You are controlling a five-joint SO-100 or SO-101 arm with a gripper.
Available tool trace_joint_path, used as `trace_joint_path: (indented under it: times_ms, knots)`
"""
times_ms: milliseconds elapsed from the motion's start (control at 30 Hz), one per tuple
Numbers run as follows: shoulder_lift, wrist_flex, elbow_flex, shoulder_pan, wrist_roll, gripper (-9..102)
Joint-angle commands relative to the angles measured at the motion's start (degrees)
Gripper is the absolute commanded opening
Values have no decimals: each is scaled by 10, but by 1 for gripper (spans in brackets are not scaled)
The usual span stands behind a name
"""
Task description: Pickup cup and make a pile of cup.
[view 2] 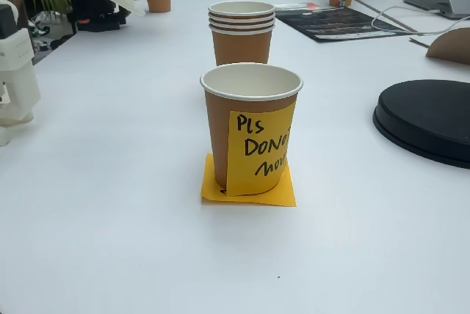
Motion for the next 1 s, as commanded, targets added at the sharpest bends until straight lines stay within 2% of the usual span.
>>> trace_joint_path:
  times_ms: [0, 367, 967]
  knots:
    - [-62, -13, -139, 18, 0, 30]
    - [-167, -12, -290, 102, -9, 31]
    - [-324, -2, -431, 217, -11, 31]
